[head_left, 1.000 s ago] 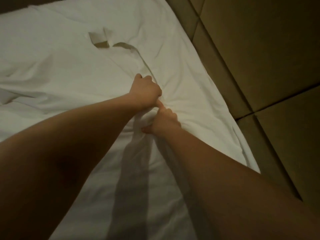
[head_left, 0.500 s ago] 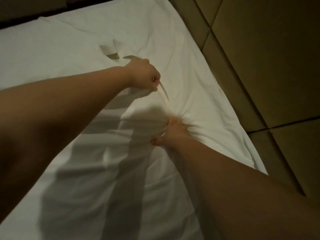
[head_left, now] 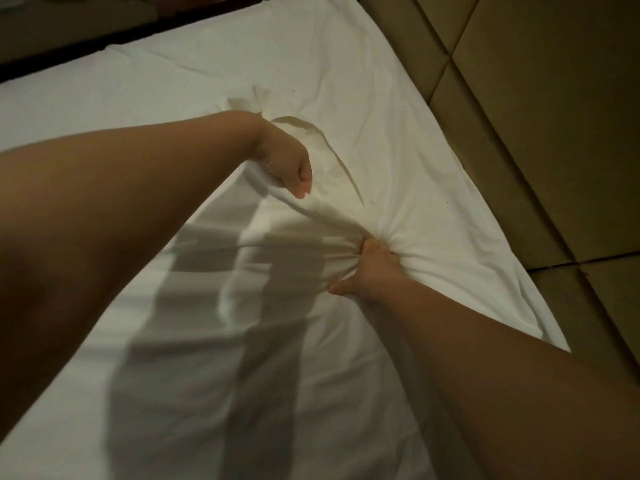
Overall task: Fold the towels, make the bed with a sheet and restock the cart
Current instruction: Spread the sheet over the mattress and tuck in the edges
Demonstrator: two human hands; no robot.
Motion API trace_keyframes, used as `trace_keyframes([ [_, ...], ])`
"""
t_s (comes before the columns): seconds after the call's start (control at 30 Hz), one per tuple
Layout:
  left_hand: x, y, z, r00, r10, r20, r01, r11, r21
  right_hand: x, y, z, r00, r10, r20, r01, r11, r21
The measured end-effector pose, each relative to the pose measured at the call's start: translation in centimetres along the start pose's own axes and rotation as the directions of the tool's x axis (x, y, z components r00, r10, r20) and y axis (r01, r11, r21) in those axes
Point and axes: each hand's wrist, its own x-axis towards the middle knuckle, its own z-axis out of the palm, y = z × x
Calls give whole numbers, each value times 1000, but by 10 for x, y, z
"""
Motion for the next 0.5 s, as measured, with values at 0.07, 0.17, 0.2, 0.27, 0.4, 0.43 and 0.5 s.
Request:
trace_keyframes([
  [0.07, 1, 0, 3, 998, 20, -62, -22, 999, -38, 0, 0, 0, 1000, 3, -1, -3, 1000, 7],
  [0.17, 8, 2, 2, 937, 93, -337, -111, 993, -34, 0, -1, -1, 1000, 6, -4, -6, 1000, 8],
  [0.2, 12, 3, 1, 903, 126, -411, -129, 991, 21, -1, -1, -1, 1000, 7, -7, -7, 1000, 8],
  [0.27, 19, 9, 0, 851, 196, -487, -110, 973, 201, -1, -1, -1, 1000, 6, -18, -6, 1000, 11],
  [0.4, 14, 12, -15, 824, 376, -423, -68, 808, 586, -1, -2, -2, 1000, 6, -19, -5, 1000, 7],
  [0.43, 12, 8, -20, 850, 364, -380, -48, 773, 633, -1, -2, -2, 1000, 11, -11, -11, 1000, 2],
  [0.5, 10, -1, -27, 887, 290, -358, 19, 754, 657, 0, -3, -3, 1000, 25, 5, -25, 1000, -16],
])
